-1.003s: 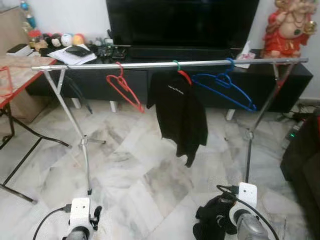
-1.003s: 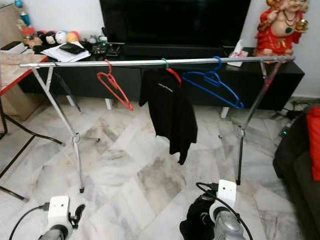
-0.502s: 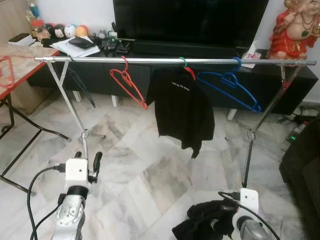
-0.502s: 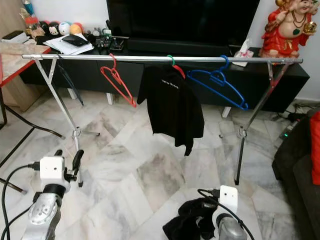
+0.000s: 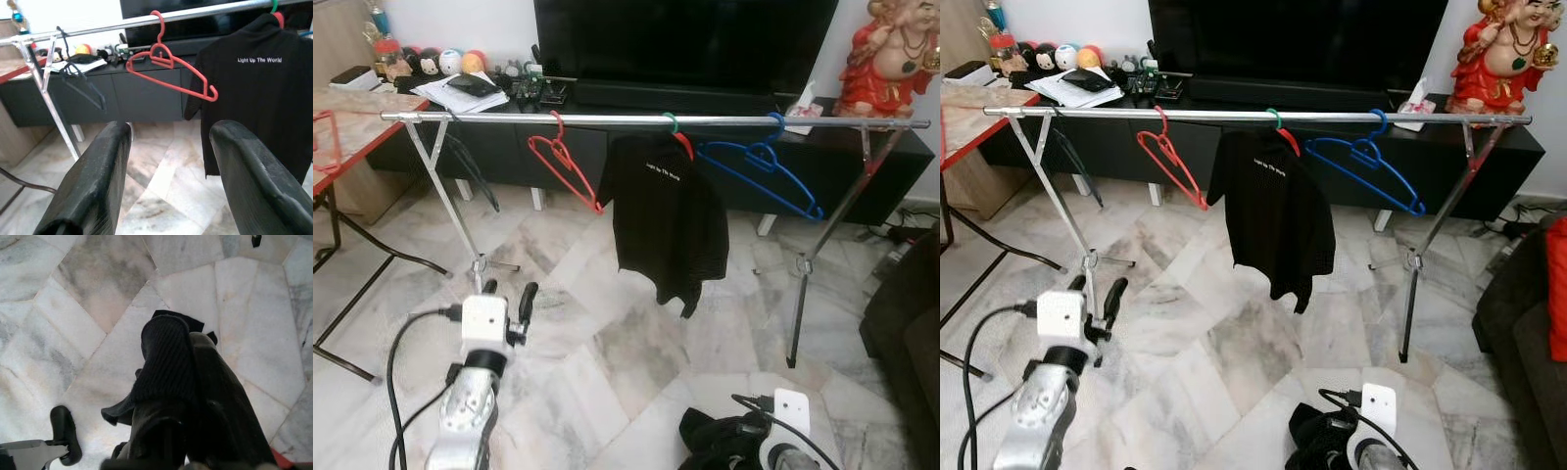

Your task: Hang hanger

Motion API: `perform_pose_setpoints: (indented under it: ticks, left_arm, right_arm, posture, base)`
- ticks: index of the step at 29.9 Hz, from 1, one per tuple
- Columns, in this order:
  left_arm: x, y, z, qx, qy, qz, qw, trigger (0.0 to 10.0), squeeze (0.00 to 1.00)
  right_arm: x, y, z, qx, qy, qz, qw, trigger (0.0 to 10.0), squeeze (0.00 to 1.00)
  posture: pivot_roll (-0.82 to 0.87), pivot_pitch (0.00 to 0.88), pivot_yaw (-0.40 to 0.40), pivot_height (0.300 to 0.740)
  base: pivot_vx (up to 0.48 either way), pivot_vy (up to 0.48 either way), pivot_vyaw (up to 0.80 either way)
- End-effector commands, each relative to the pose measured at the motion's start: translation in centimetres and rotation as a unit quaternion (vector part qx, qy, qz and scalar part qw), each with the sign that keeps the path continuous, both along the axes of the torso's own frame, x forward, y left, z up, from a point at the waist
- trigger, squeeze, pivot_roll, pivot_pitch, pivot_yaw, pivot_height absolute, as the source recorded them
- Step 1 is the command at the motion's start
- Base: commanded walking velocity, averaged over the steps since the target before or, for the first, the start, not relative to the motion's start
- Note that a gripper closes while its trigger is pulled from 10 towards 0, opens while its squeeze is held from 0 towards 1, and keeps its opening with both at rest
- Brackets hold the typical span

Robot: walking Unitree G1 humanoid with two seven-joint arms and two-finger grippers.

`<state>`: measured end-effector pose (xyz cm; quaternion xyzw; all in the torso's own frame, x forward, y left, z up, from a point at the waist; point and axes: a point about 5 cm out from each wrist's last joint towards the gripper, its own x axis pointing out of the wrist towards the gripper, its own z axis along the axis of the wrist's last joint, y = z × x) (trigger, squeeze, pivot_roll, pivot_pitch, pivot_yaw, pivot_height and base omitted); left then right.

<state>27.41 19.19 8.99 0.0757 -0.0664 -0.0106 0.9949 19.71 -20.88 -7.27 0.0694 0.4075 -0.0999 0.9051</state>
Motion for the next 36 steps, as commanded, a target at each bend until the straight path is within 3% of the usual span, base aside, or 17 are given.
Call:
perform_pose_setpoints:
  ticks: [1, 36]
  left_arm:
    - [0.4, 0.2, 1.0, 0.002, -0.002, -0.006, 1.000, 10.0, 0.00]
    - [0.5, -0.3, 2.4, 0.014, 0.026, -0.033, 0.999, 10.0, 0.00]
  right_arm:
    - [0.3, -0.4, 0.2, -0.003, -0.001, -0.010, 1.000, 10.0, 0.00]
    - [0.8, -0.5, 0.5, -0.017, -0.001, -0.011, 1.000, 10.0, 0.00]
  posture:
    - [-0.02, 0.000, -0.008, 0.740]
    - [-0.02, 0.000, -0.010, 0.740]
  base:
    - [0.259, 0.000, 0.00]
    - [0.281, 0.000, 0.00]
